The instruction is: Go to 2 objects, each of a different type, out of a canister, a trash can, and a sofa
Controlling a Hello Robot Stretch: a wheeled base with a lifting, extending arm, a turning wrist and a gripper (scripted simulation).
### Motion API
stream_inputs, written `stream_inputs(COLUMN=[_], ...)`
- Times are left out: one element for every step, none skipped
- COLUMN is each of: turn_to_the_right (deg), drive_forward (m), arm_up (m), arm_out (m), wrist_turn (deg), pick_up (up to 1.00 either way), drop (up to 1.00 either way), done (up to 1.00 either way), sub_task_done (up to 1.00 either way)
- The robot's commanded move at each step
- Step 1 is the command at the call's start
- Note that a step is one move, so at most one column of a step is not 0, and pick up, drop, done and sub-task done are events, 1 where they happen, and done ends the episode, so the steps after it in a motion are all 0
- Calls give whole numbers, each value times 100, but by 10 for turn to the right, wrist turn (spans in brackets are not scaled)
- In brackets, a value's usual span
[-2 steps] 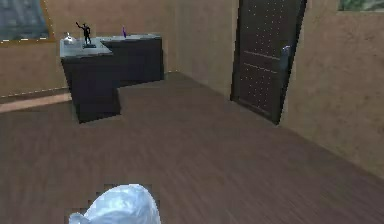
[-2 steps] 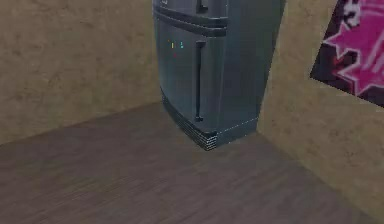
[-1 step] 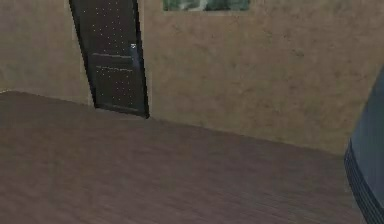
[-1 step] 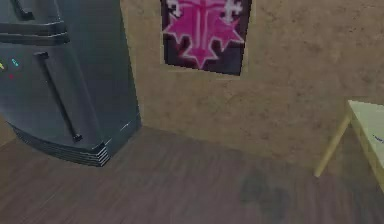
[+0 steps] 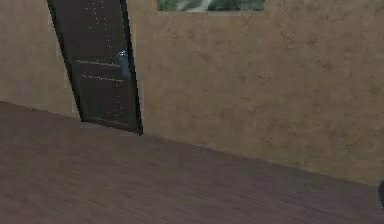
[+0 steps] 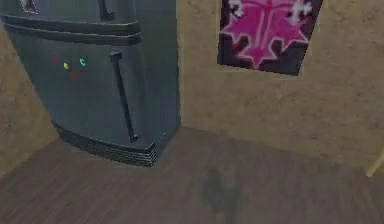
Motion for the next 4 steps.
stream_inputs(turn_to_the_right=[-210,0,-390,0], drive_forward=[0,70,0,5], arm_up=[0,0,0,0], arm_out=[0,0,0,0], wrist_turn=[0,0,0,0], pick_up=[0,0,0,0], drop=[0,0,0,0], done=[0,0,0,0], sub_task_done=[0,0,0,0])
